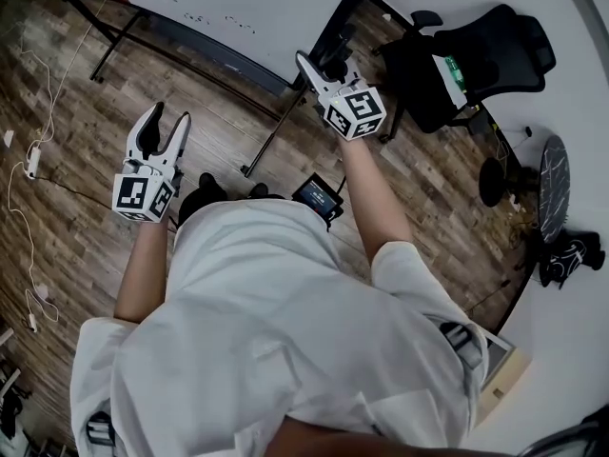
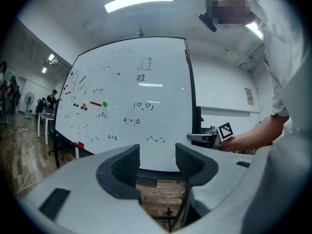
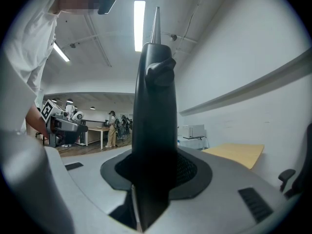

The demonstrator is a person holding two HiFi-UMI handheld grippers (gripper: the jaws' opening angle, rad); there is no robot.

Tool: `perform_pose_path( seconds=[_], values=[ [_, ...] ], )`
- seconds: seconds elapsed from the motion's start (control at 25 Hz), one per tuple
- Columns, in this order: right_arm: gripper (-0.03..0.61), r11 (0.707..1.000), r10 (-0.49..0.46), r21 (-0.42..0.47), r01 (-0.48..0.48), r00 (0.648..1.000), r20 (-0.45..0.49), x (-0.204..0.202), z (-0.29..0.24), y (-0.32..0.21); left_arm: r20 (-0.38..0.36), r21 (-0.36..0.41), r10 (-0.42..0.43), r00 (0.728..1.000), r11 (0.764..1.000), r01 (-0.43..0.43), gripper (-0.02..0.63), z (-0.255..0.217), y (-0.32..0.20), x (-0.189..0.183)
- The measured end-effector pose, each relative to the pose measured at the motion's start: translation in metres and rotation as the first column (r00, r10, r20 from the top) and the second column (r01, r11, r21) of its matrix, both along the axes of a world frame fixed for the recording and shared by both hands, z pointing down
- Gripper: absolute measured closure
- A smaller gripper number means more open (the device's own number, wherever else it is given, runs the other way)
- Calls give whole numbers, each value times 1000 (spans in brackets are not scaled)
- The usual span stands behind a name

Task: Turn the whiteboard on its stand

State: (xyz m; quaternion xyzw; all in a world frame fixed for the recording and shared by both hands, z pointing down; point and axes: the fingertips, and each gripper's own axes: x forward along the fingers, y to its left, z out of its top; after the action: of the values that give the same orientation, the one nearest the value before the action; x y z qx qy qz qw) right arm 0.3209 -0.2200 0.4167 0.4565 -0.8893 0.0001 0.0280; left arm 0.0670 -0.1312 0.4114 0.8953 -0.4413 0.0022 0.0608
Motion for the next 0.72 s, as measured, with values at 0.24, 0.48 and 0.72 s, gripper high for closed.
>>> perform_pose_path(
  seconds=[0.24,0.48,0.72],
  values=[
    [425,1000,17,15,-17,1000,10,9,0,10,-12,6,71,997,997,-71,380,-2,5,13],
    [425,999,34,13,-34,999,15,16,0,14,-20,12,128,992,992,-127,380,-6,9,21],
    [425,999,46,10,-46,999,19,3,-1,2,-26,-5,192,981,981,-192,380,-3,0,10]
  ],
)
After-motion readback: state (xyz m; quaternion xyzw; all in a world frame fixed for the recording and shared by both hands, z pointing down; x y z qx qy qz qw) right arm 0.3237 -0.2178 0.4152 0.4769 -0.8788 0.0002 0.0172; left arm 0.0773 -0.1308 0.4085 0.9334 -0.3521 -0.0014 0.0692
